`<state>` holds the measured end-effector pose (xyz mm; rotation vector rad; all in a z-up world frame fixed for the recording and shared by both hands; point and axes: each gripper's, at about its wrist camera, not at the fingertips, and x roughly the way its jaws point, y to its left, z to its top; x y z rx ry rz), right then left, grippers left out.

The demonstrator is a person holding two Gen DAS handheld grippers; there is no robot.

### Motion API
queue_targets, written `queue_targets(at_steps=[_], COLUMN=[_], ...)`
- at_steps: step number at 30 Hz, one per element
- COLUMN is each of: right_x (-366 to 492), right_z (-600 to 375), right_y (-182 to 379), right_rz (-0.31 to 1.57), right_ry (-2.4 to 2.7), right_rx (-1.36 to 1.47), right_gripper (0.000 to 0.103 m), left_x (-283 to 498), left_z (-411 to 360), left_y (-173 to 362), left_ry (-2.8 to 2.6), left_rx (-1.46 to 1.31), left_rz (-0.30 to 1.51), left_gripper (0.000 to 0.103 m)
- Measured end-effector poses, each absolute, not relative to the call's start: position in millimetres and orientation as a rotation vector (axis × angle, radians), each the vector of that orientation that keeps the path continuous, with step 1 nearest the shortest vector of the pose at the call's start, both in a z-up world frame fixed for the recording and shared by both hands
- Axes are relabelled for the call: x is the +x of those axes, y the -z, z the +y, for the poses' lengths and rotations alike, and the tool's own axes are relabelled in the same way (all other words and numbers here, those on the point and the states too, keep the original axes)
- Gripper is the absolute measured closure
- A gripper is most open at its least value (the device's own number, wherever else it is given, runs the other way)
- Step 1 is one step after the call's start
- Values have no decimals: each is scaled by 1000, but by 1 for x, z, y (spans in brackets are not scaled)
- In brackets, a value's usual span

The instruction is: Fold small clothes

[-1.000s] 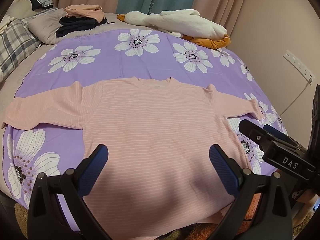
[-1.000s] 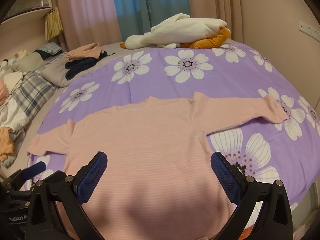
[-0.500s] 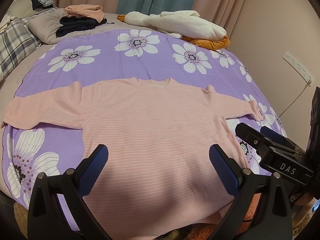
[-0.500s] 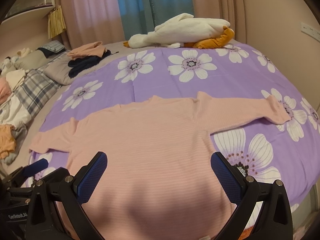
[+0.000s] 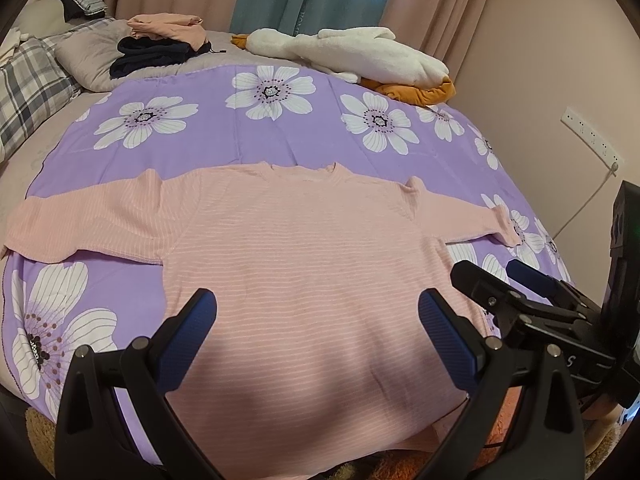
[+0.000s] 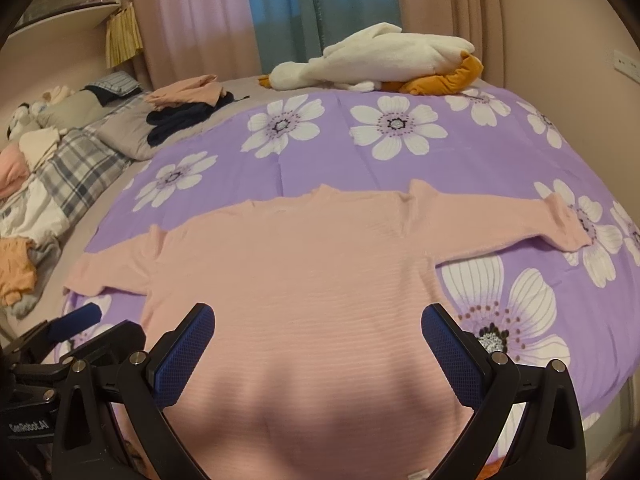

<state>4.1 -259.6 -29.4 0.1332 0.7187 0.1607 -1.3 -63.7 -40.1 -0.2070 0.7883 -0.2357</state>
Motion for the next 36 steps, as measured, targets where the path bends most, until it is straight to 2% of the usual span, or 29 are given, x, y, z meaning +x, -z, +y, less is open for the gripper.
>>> queue_targets(at_steps=[27,36], right_x=[10,32], right_z=[-274,-341], right_y=[30,-21], right_rz=[717,576], right_ry=[-147,-170], right_rx=[168,273], right_gripper=[0,0], left_x=[8,43], left_z=[-57,-62], left_y=[43,38], left_ry=[219,206], left_rx=[-221,-200], left_rz=[801,796], left_gripper=[2,2])
